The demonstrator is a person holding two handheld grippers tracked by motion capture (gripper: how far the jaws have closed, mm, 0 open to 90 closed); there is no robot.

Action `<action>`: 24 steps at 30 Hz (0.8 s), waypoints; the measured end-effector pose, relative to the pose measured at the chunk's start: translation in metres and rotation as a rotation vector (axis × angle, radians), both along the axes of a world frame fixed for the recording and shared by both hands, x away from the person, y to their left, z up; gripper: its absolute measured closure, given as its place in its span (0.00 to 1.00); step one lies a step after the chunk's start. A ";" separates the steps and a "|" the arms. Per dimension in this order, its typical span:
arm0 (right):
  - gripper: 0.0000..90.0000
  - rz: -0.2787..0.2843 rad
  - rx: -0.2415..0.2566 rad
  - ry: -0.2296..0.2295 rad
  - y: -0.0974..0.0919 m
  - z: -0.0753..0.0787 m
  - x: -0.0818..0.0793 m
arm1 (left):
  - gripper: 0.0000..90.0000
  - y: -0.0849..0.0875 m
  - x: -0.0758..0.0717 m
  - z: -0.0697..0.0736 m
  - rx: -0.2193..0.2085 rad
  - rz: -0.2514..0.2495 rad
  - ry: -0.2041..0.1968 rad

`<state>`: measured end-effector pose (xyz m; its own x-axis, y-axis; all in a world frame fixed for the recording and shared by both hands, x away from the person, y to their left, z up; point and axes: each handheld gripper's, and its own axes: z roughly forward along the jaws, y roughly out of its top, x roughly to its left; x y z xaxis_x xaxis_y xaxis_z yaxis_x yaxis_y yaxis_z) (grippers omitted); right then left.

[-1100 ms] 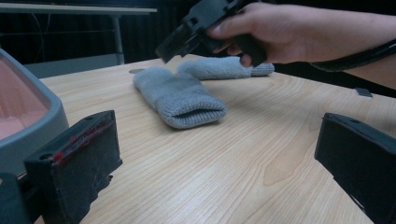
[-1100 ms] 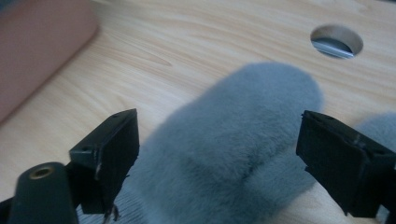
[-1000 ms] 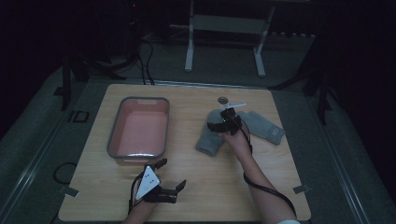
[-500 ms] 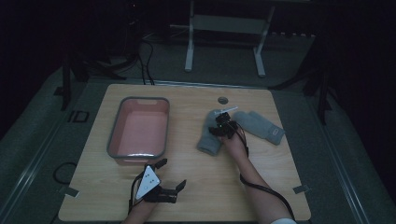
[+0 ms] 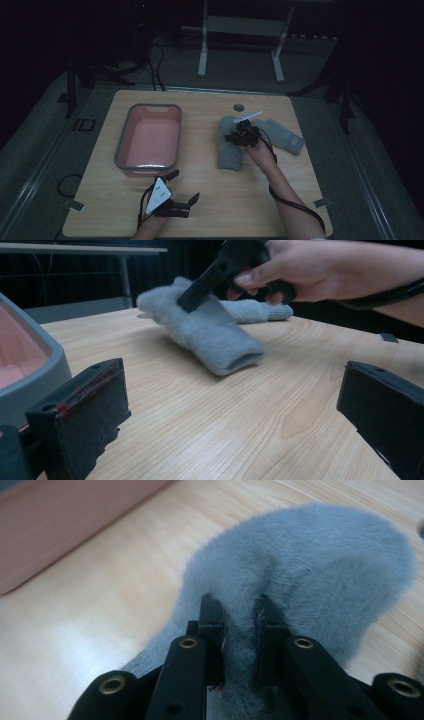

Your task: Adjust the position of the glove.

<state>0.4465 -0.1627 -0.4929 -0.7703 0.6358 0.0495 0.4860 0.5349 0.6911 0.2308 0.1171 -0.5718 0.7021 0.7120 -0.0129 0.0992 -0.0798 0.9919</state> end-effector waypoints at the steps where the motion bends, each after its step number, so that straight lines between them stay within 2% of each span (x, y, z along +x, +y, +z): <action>1: 0.87 0.015 0.006 0.003 -0.001 0.003 -0.003 | 0.00 0.000 0.000 0.000 0.002 0.001 0.001; 5: 0.87 0.060 0.034 0.010 -0.006 0.009 -0.018 | 0.00 0.000 0.000 0.000 0.001 0.001 0.001; 7: 0.87 0.071 0.032 0.010 -0.006 0.009 -0.022 | 0.00 0.000 0.000 0.000 0.002 0.002 0.001; 9: 0.86 0.098 0.011 0.006 -0.008 0.002 -0.030 | 0.00 0.000 0.000 0.000 0.000 0.002 0.000; 11: 0.86 0.094 0.002 0.014 -0.008 -0.001 -0.032 | 0.00 0.000 0.000 0.000 -0.001 0.002 0.000; 12: 0.86 0.102 -0.015 0.030 -0.009 -0.011 -0.032 | 0.00 0.000 0.000 0.000 -0.001 0.002 0.000; 15: 0.85 0.099 -0.022 0.058 -0.011 -0.020 -0.030 | 0.00 0.000 0.000 0.000 -0.002 0.002 0.000; 16: 0.82 0.093 -0.028 0.070 -0.011 -0.025 -0.028 | 0.00 0.000 0.000 0.000 -0.002 0.002 0.000; 17: 0.62 0.071 -0.033 0.094 -0.013 -0.034 -0.025 | 0.00 0.000 0.000 0.000 -0.004 0.002 0.001; 18: 0.52 0.061 -0.036 0.112 -0.014 -0.038 -0.023 | 0.00 0.000 0.000 0.000 -0.002 0.003 0.001; 19: 0.46 0.054 -0.042 0.126 -0.014 -0.040 -0.022 | 0.00 0.000 0.000 0.000 -0.002 0.003 0.001; 20: 0.41 0.047 -0.044 0.123 -0.014 -0.042 -0.022 | 0.00 0.000 0.000 0.000 -0.002 0.002 0.000; 24: 0.41 0.042 -0.051 0.100 -0.015 -0.039 -0.025 | 0.00 0.000 0.000 0.000 -0.002 0.002 0.000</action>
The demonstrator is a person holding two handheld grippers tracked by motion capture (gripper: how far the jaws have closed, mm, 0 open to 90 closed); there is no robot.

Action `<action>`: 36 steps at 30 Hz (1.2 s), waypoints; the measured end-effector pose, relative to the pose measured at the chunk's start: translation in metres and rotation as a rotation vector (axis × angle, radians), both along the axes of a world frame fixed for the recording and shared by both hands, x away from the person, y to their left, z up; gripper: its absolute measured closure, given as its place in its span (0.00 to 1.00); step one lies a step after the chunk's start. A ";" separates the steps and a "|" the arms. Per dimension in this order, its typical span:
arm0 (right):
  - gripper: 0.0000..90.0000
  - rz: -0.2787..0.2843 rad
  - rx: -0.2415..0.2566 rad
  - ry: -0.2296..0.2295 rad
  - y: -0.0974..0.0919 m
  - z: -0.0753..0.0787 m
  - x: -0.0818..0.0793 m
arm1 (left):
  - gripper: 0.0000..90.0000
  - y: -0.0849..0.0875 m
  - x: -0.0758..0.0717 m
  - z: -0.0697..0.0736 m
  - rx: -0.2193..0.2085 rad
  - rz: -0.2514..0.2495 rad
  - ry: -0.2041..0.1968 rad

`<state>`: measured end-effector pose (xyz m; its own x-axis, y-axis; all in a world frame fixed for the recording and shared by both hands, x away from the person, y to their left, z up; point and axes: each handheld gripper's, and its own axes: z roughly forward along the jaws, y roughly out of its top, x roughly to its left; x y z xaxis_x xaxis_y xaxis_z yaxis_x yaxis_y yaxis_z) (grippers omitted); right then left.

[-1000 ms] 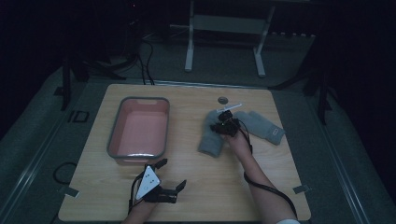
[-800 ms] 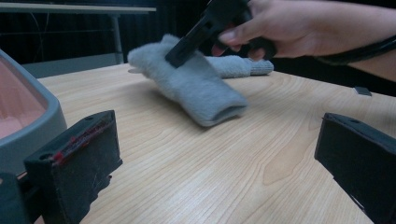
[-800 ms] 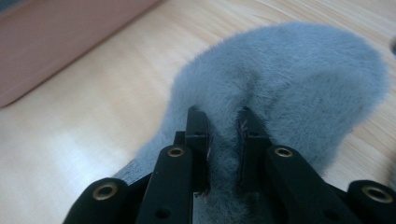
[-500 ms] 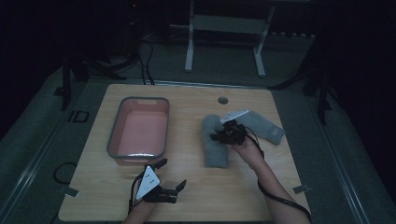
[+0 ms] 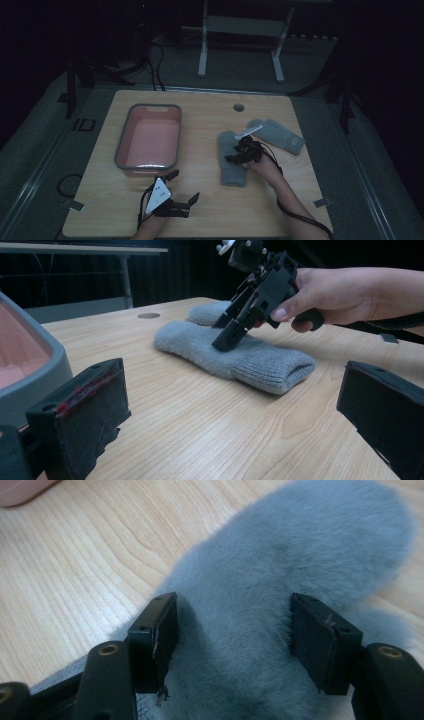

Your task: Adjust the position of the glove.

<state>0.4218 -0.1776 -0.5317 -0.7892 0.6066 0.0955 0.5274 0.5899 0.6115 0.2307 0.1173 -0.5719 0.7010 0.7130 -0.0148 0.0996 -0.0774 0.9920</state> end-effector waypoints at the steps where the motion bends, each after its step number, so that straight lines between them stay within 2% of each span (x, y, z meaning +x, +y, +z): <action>1: 0.42 0.005 0.001 -0.020 -0.001 0.004 -0.002 | 0.00 0.000 0.000 0.000 0.000 0.000 0.000; 4: 0.53 -0.010 0.006 -0.046 -0.003 0.011 -0.005 | 0.00 0.000 0.000 0.000 0.002 0.001 0.000; 8: 0.90 -0.027 0.003 -0.073 -0.004 0.016 -0.011 | 0.00 0.000 0.000 0.000 0.002 0.001 -0.001; 9: 0.90 -0.027 0.003 -0.073 -0.004 0.016 -0.011 | 0.00 0.000 0.000 0.000 0.002 0.001 -0.001; 10: 0.98 -0.030 0.004 -0.078 -0.003 0.015 -0.013 | 0.00 0.000 0.000 0.000 0.004 0.002 -0.001; 11: 1.00 -0.029 0.003 -0.079 -0.002 0.014 -0.013 | 0.00 0.000 0.000 0.000 0.004 0.002 -0.001; 19: 1.00 -0.047 -0.025 -0.052 0.000 -0.005 -0.006 | 0.00 0.000 0.000 0.000 0.005 0.001 -0.003; 24: 0.99 -0.046 -0.021 -0.056 -0.001 -0.003 -0.006 | 0.00 0.000 0.000 0.000 0.006 0.000 -0.004; 27: 0.86 -0.019 0.008 -0.070 -0.005 0.005 -0.008 | 0.00 0.000 0.000 0.000 0.004 -0.001 -0.004; 28: 0.86 -0.019 0.008 -0.070 -0.005 0.005 -0.008 | 0.00 0.000 0.000 0.000 0.002 0.000 -0.002; 30: 0.75 -0.014 0.041 -0.098 -0.016 0.016 -0.010 | 0.00 0.000 0.000 0.000 0.001 -0.001 -0.001; 32: 0.72 -0.019 0.046 -0.108 -0.020 0.020 -0.010 | 0.00 0.000 0.000 0.000 0.001 -0.001 -0.001; 33: 0.62 -0.038 0.058 -0.123 -0.032 0.027 -0.007 | 0.00 0.000 0.000 0.000 0.001 -0.001 -0.001; 36: 0.60 -0.068 0.067 -0.109 -0.054 0.036 0.001 | 0.00 0.000 0.000 0.000 0.001 0.000 -0.001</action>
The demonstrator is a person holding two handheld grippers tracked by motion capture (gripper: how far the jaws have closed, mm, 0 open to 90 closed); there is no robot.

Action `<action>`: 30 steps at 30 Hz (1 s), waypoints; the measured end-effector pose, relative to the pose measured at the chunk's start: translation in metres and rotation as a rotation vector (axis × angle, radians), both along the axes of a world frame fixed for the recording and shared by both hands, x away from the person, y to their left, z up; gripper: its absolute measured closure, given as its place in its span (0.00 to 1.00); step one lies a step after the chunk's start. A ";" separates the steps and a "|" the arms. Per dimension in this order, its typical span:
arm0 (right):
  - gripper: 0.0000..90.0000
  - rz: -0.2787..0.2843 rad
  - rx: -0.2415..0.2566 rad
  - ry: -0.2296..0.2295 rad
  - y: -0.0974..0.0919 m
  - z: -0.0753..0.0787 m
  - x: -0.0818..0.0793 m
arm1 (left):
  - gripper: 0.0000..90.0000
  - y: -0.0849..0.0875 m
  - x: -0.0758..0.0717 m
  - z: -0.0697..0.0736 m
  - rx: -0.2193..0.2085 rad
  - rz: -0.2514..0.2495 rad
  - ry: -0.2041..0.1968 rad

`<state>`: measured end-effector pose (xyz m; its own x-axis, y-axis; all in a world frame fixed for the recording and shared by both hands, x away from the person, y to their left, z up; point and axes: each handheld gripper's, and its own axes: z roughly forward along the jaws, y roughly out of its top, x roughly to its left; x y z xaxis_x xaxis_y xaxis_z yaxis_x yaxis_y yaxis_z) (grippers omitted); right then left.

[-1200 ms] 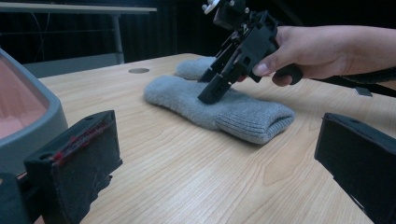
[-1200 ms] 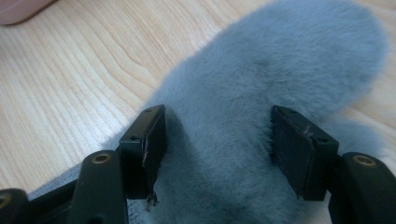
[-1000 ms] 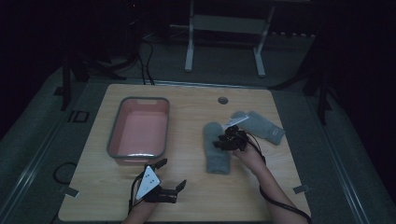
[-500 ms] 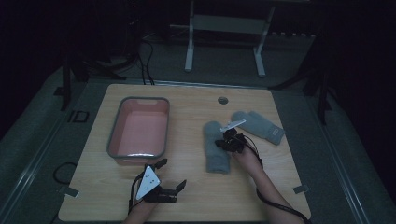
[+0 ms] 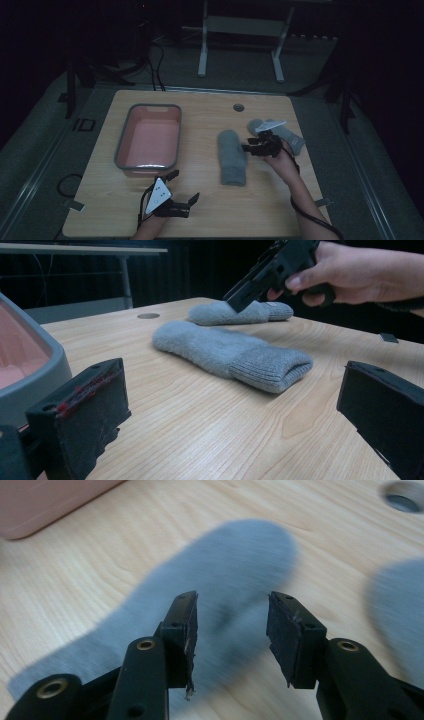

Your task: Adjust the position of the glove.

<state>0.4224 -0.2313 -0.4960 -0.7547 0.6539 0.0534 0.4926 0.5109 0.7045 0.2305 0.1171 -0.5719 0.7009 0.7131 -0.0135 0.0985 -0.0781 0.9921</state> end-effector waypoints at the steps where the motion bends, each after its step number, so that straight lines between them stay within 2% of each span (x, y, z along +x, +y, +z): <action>1: 0.60 -0.015 0.007 0.001 -0.008 0.002 0.003 | 0.00 0.000 0.000 0.000 -0.001 0.000 0.000; 3: 0.61 -0.009 -0.003 -0.011 -0.015 0.004 0.006 | 0.00 0.000 0.000 0.000 -0.001 0.000 0.000; 4: 0.62 -0.023 -0.031 -0.046 -0.029 0.009 0.010 | 0.00 0.000 0.000 0.000 -0.001 0.001 0.000; 7: 0.61 -0.025 -0.018 -0.066 -0.043 0.013 0.017 | 0.00 0.000 0.000 0.000 -0.001 0.001 0.001; 8: 0.61 -0.045 -0.054 -0.098 -0.054 0.017 0.023 | 0.00 0.000 0.000 0.000 0.000 0.001 0.002; 9: 0.60 -0.048 -0.068 -0.100 -0.058 0.017 0.026 | 0.00 0.000 0.000 0.000 0.000 0.001 0.002; 11: 0.56 -0.061 -0.091 -0.091 -0.066 0.017 0.034 | 0.00 0.000 0.000 0.000 -0.002 0.001 0.002; 13: 0.56 -0.059 -0.095 -0.087 -0.069 0.016 0.037 | 0.00 0.000 0.000 0.000 -0.001 0.001 0.001; 20: 0.57 -0.070 -0.193 -0.066 -0.087 0.002 0.059 | 0.00 0.000 0.000 0.000 -0.003 0.000 0.001; 23: 0.56 -0.071 -0.194 -0.029 -0.093 -0.004 0.067 | 0.00 0.000 0.000 0.000 -0.003 -0.001 0.002; 27: 0.53 -0.059 -0.241 0.010 -0.093 -0.014 0.074 | 0.00 0.000 0.000 0.000 -0.004 0.001 0.002; 30: 0.52 -0.070 -0.254 0.027 -0.094 -0.021 0.079 | 0.00 0.000 0.000 0.000 -0.007 0.002 0.002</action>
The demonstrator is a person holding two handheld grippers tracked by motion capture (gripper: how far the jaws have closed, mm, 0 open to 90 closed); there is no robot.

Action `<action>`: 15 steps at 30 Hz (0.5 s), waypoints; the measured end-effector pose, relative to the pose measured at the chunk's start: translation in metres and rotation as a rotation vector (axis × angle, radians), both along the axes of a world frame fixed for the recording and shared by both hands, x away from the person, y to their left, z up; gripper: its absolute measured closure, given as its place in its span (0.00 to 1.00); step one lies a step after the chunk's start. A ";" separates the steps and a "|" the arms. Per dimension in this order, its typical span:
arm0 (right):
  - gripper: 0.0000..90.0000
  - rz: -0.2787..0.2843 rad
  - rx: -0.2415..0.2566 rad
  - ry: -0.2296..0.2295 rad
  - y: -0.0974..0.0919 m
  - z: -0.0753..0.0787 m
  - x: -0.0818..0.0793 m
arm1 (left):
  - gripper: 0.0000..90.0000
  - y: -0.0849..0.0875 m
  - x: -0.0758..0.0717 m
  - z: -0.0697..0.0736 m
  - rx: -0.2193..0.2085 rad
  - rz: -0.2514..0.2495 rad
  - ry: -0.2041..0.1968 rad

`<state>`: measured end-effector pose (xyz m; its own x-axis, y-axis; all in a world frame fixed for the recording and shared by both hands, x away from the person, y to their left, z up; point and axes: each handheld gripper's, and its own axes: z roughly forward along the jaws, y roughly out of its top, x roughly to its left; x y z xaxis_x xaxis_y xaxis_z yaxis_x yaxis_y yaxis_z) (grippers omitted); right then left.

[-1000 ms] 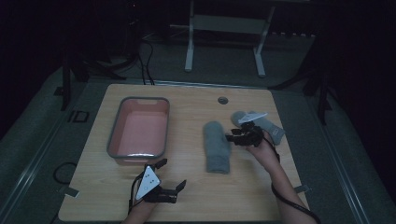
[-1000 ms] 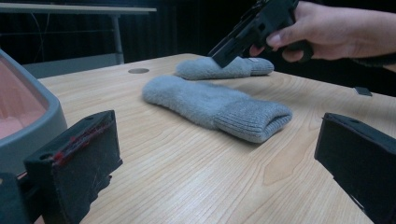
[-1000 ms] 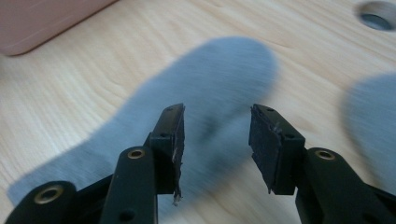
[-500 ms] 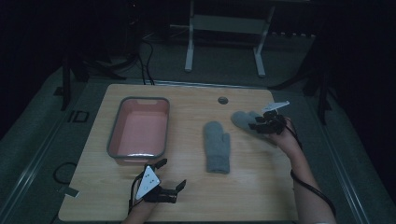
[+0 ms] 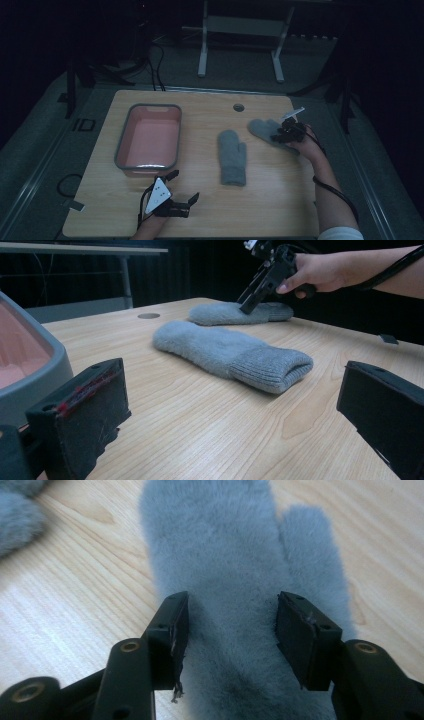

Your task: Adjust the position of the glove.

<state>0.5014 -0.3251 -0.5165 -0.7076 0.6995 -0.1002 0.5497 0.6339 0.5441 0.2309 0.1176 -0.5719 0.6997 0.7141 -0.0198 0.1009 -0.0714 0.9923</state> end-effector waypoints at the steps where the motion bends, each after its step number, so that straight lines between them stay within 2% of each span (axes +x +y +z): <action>1: 0.53 -0.004 -0.004 0.007 0.000 -0.001 0.001 | 0.00 0.000 0.000 0.000 -0.001 0.000 0.000; 4: 0.59 -0.001 -0.051 0.019 0.003 -0.006 0.004 | 0.00 0.000 0.000 0.000 -0.001 -0.001 0.000; 6: 0.65 0.011 -0.084 0.007 0.008 -0.008 0.003 | 0.00 0.000 0.000 0.000 -0.001 -0.001 -0.001; 9: 0.82 0.012 -0.115 -0.007 0.012 -0.008 0.001 | 0.00 0.000 0.000 0.000 0.000 -0.001 -0.001; 12: 0.90 -0.024 -0.116 -0.024 0.015 -0.008 -0.004 | 0.00 0.000 0.000 0.000 -0.002 0.000 -0.001; 15: 0.92 -0.094 -0.075 -0.042 0.015 -0.006 -0.009 | 0.00 0.000 0.000 0.000 -0.003 0.001 0.000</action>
